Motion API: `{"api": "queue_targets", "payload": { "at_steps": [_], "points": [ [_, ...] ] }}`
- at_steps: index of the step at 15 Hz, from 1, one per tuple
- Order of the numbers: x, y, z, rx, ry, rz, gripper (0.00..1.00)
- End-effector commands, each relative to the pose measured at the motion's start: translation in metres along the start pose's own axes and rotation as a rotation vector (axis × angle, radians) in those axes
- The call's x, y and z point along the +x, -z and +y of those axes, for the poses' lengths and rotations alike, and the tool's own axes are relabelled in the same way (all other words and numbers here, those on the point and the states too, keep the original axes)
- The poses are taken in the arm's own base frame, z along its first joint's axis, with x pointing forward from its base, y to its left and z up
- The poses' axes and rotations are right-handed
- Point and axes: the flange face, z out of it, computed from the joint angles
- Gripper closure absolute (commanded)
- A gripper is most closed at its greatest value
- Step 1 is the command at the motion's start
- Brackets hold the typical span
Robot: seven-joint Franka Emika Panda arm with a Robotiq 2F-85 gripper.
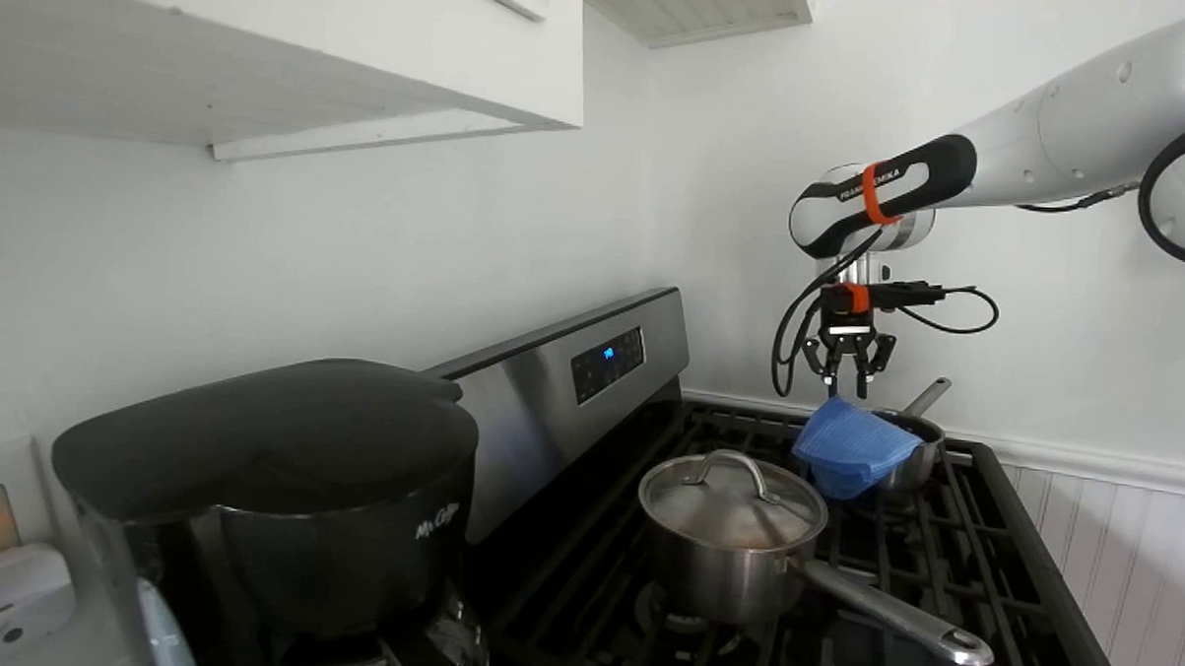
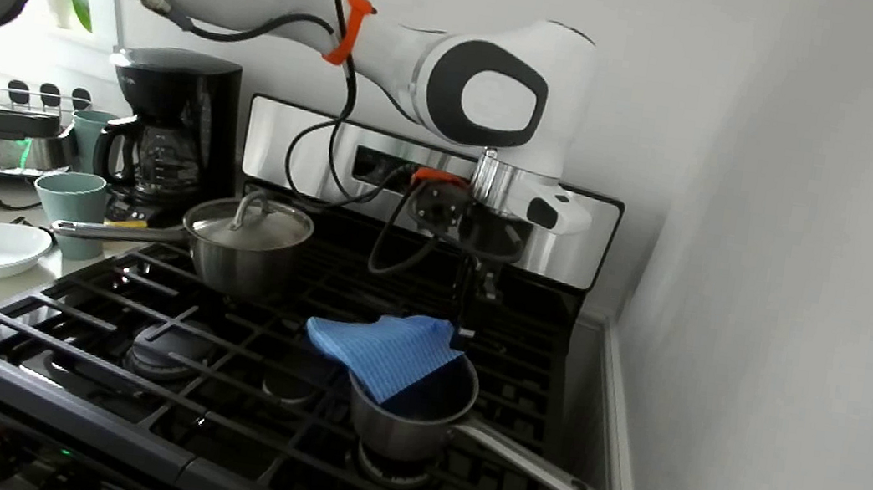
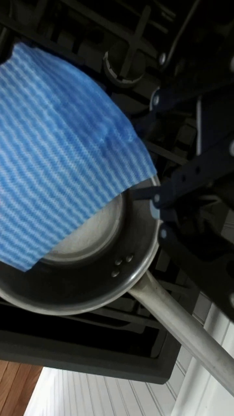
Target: Move the lid from the pot on the right front to the pot on the left back of the stove, then use a blue cloth to move the pot on the right backwards
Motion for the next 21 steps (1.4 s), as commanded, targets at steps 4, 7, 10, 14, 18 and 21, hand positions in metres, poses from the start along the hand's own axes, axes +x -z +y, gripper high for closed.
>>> {"api": "queue_targets", "payload": {
  "at_steps": [4, 7, 10, 14, 18, 21],
  "points": [
    [0.003, 0.004, -0.004, -0.02, -0.012, 0.042, 0.05],
    [-0.01, 0.017, -0.01, 0.062, -0.004, -0.017, 0.0],
    [-0.025, 0.028, -0.018, 0.122, 0.024, -0.066, 0.0],
    [-0.046, 0.03, -0.023, 0.172, 0.076, -0.16, 0.0],
    [-0.054, 0.003, -0.02, 0.153, 0.2, -0.206, 0.0],
    [-0.044, 0.003, -0.026, 0.127, 0.153, -0.185, 0.0]
  ]
}}
